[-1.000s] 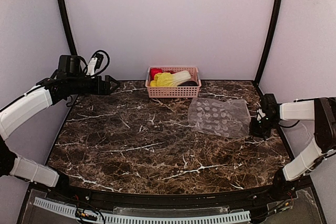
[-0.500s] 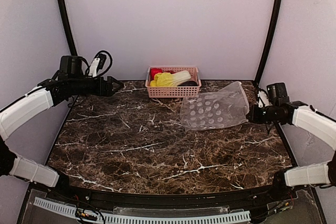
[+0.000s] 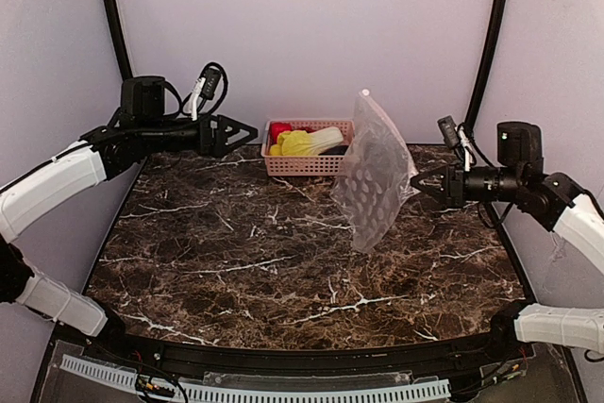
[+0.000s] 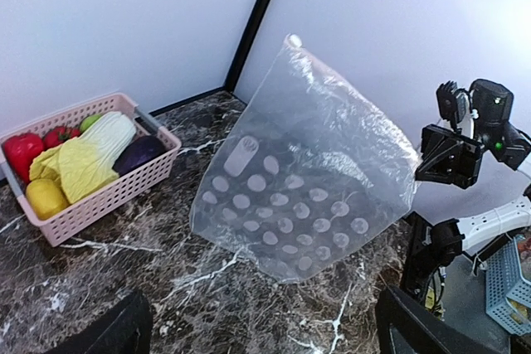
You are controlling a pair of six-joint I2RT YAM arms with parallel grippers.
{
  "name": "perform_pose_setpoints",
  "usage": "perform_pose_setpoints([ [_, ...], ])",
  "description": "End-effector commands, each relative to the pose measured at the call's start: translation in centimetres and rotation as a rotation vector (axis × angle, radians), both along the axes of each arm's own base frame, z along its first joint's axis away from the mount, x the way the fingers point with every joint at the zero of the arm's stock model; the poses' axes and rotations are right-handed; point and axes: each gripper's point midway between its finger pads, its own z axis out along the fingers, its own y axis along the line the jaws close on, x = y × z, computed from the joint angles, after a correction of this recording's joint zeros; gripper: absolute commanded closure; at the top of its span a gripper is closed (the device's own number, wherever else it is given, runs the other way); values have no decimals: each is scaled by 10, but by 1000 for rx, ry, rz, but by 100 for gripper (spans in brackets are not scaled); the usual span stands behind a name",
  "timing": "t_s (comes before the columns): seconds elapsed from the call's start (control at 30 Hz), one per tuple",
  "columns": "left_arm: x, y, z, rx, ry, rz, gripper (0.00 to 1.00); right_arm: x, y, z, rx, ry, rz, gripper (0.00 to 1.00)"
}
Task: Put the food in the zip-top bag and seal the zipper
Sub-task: Pass from the right arm to the left
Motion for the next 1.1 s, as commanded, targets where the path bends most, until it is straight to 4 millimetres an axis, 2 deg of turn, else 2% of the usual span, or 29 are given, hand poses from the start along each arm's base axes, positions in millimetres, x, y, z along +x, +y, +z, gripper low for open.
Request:
perform_pose_setpoints([
  [0.0,-15,-26,21,-106,-4,-147,6,-27,35,25,55,-27,206,100],
  [0.1,-18,-31,18,-138,-10,-191,5,-42,55,31,63,-15,306,100],
  [0.23,-31,-33,0,-159,6,-250,3,-59,78,35,92,12,441,100],
  [0.33,-38,-36,-1,-182,25,-299,1,-70,93,37,103,24,513,100],
  [0.47,-35,-35,-5,-196,59,-313,1,-80,106,41,114,27,575,100],
  [0.7,-29,-29,-5,-222,79,-296,1,-85,110,46,131,13,600,100],
  [0.87,-28,-30,-6,-231,92,-306,8,-90,110,48,148,14,621,100],
  [1.07,-25,-32,-10,-234,107,-306,6,-96,112,47,158,32,662,100],
])
